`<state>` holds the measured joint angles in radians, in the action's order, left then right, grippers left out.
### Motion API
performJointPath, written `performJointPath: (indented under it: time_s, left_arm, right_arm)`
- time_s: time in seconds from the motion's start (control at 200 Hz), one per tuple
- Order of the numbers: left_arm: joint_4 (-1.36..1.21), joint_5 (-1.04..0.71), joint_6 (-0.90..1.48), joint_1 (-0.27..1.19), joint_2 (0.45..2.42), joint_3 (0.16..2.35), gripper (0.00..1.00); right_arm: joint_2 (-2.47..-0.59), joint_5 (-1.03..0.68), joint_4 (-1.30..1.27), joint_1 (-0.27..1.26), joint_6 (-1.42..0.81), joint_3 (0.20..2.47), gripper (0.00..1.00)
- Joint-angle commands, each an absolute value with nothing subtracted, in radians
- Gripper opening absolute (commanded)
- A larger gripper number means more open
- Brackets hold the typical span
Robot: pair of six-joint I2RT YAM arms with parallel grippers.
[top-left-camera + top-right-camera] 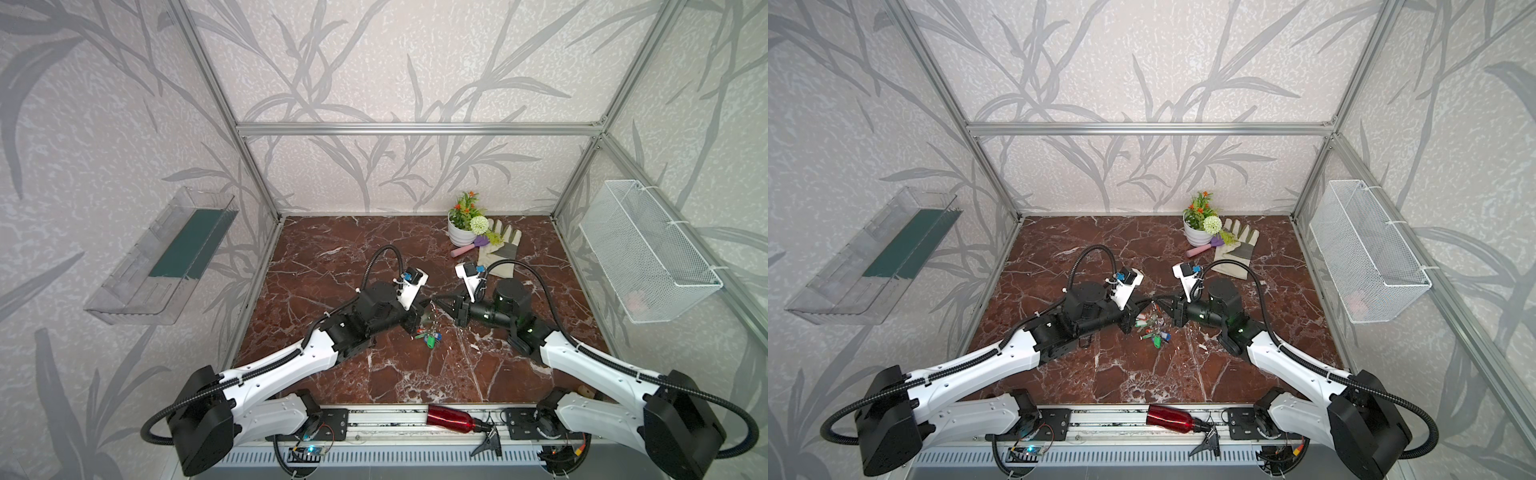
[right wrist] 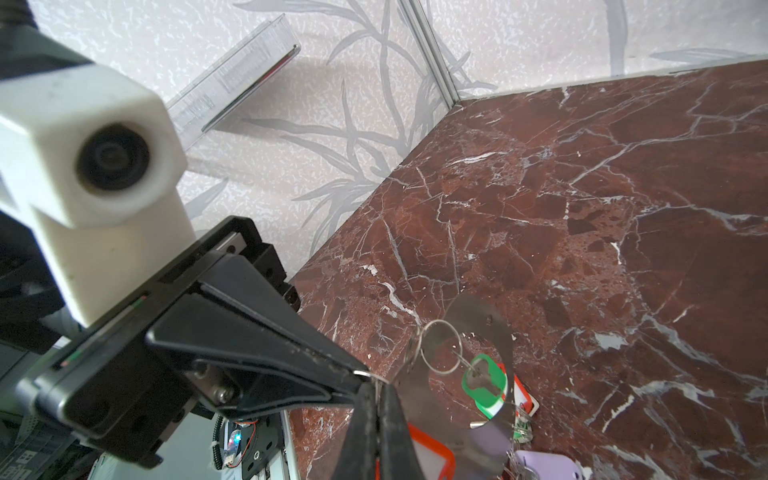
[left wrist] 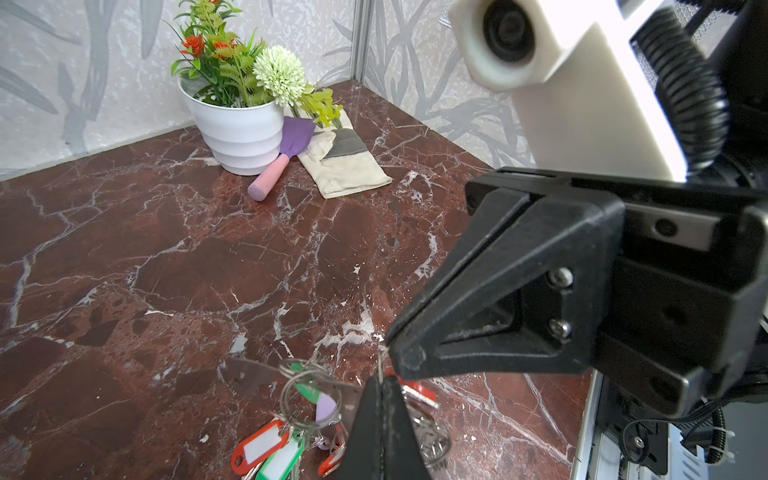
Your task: Put the keys on the keyring
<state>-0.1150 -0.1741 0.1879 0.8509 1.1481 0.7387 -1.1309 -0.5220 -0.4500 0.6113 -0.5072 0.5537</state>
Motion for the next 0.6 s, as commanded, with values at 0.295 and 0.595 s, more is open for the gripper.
performJointPath:
  time_s: [0.295,0.595]
  left_arm:
    - [-0.326,-0.135,0.19,0.858,1.103,0.681,0.0]
    - [-0.446,-0.106,0.179,0.859,1.094,0.628,0.0]
  right_arm:
    - [-1.142,-0.416,-0.42,0.596,-0.615,0.529,0.0]
    - [-1.152,-0.405,-0.331,0.596,-0.673,0.558,0.0]
